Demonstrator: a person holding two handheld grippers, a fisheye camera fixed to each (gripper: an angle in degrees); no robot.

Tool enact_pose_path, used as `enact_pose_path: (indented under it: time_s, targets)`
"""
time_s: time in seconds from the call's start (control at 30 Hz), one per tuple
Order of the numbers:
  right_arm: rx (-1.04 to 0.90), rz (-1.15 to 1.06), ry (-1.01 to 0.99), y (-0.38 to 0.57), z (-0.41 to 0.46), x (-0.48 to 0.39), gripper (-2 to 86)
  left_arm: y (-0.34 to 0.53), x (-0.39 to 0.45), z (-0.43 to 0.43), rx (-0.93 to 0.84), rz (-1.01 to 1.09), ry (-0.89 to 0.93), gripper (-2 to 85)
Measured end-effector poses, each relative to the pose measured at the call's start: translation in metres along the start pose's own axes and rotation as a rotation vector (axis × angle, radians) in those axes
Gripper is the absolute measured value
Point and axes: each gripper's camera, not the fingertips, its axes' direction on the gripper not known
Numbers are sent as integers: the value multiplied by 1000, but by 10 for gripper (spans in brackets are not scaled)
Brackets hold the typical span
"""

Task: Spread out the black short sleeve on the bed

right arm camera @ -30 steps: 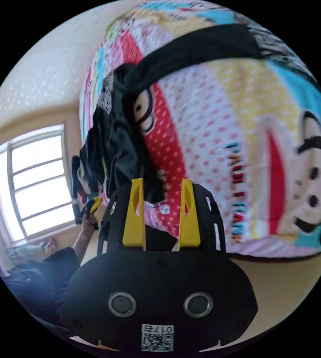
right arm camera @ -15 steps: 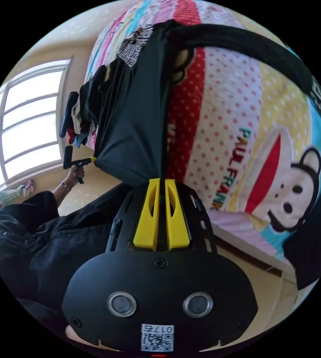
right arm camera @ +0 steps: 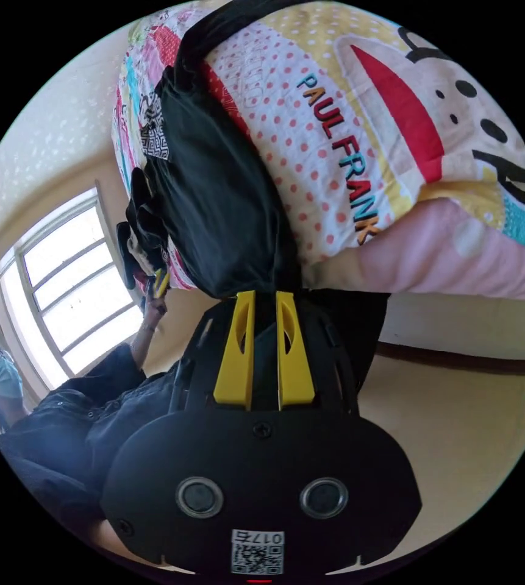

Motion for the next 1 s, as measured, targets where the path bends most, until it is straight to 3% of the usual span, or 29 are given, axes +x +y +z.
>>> enact_pose_path:
  time_s: [0.17,0.4,0.57,0.7,0.77,0.9,1.0]
  targets:
    - [156,29,-270,-3,9,-28,64,-34,-64,27,-39,-296,165,92]
    - [276,-51,-367,-45,41,-89,43,-13,-112,-9,99,-331,319,1]
    - [368,-173,-181,-120,83,-149,29,-1,-89,-108,173,-56,248,-5]
    - [295,-7,170,-188,160,-159,18,12,-42,-157,200,149,216,-5]
    - [351,8,162,-190,170,-157,10,29,5,-166,205,286,234,-5]
    - [398,117,-72,-171,166,-132,5,72,89,-146,204,529,266,-5]
    - [336,-1,-183,-151,146,-120,5,124,157,-98,170,743,339,-4]
